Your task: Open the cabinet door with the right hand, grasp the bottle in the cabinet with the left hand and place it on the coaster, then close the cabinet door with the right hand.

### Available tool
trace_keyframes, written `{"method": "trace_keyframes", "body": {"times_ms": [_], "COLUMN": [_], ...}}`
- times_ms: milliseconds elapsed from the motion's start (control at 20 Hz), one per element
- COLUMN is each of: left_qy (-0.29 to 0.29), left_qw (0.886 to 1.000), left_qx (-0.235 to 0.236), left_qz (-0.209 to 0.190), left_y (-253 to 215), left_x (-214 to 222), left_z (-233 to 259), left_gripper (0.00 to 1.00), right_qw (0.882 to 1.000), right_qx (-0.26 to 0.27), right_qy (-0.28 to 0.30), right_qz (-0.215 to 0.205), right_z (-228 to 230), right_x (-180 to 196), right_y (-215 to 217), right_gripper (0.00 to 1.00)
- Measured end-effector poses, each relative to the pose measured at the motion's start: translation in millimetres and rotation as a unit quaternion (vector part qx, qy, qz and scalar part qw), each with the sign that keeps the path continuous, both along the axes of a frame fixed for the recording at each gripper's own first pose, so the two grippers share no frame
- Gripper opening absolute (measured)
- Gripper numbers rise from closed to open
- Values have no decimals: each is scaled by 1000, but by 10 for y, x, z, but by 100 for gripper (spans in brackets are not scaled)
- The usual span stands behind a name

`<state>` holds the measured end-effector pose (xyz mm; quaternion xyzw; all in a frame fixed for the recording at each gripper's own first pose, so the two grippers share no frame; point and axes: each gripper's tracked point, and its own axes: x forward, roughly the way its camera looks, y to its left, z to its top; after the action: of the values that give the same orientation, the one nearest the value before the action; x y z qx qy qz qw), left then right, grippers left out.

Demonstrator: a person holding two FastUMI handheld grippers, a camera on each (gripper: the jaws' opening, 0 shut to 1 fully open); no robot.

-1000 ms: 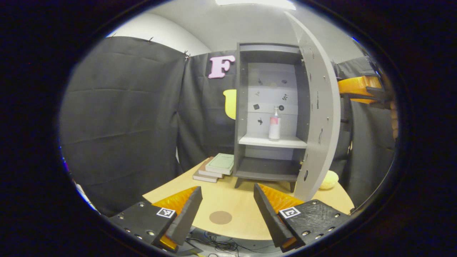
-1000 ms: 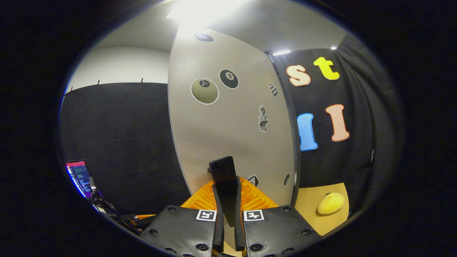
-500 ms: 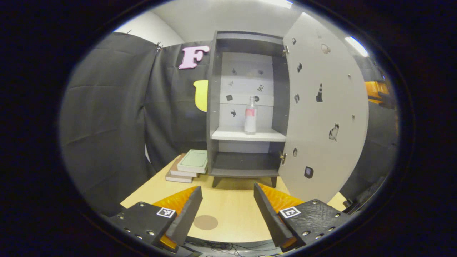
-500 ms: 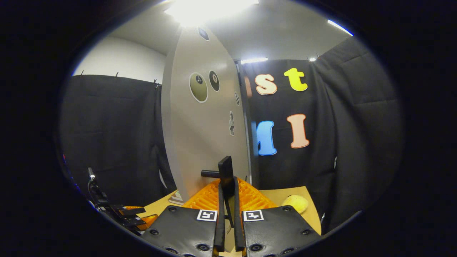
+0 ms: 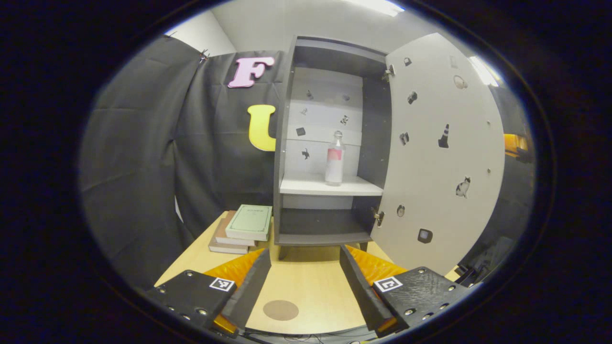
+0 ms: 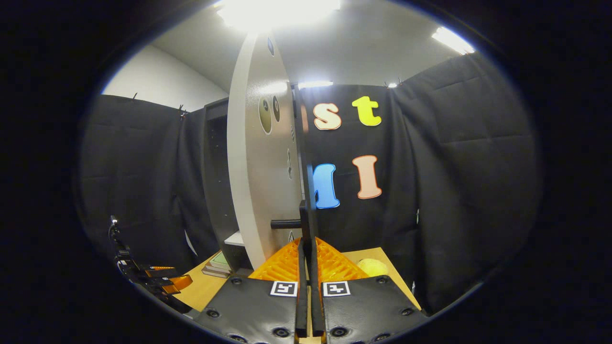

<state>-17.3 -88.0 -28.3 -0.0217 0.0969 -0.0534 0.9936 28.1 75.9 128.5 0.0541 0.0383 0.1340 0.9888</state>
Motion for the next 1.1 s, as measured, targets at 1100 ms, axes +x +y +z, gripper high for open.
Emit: {"method": "trace_keyframes", "body": {"times_ms": [1100], "left_qy": [-73], "left_qw": [991], "left_qx": [10], "left_qz": [-111], "left_y": [-286], "left_x": [1233], "left_z": [996], "left_gripper": [90], "right_qw": [989], "right_qx": [30], "right_qy": [9], "right_qz": [-141], "right_z": [59], "right_x": [165], "right_y": [-817], "right_gripper": [6]}}
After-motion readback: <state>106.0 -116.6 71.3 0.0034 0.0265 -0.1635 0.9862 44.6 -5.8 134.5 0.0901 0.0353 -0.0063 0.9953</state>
